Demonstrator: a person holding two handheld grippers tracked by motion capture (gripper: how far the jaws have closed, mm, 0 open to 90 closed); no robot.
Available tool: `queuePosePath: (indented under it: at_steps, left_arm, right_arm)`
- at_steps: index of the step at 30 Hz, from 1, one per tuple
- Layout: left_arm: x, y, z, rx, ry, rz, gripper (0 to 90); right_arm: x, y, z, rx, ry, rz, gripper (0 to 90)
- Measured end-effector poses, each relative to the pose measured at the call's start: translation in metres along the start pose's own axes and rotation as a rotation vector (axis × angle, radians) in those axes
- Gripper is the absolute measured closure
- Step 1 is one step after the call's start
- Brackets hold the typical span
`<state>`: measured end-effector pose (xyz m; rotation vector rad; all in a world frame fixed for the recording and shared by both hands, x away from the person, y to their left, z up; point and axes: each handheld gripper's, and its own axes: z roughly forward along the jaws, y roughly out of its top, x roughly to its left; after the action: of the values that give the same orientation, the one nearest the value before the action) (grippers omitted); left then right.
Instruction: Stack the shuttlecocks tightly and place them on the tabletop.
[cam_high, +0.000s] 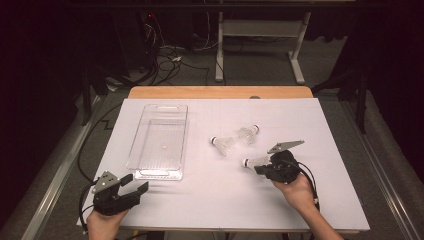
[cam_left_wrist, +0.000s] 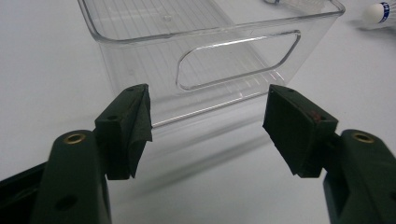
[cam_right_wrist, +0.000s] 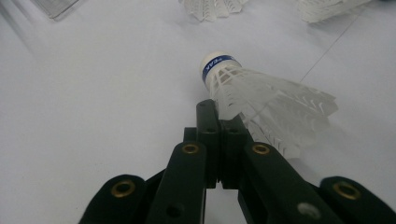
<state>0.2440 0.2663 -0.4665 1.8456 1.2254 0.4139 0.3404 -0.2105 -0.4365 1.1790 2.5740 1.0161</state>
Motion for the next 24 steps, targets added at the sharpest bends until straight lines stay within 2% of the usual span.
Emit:
queuePosePath:
  at_steps: [24]
  left_arm:
    - [0.000, 0.000, 0.000, 0.000, -0.003, -0.001, 33.0]
  right_arm:
    - [0.001, 0.014, 0.002, -0.010, -0.001, -0.006, 90.0]
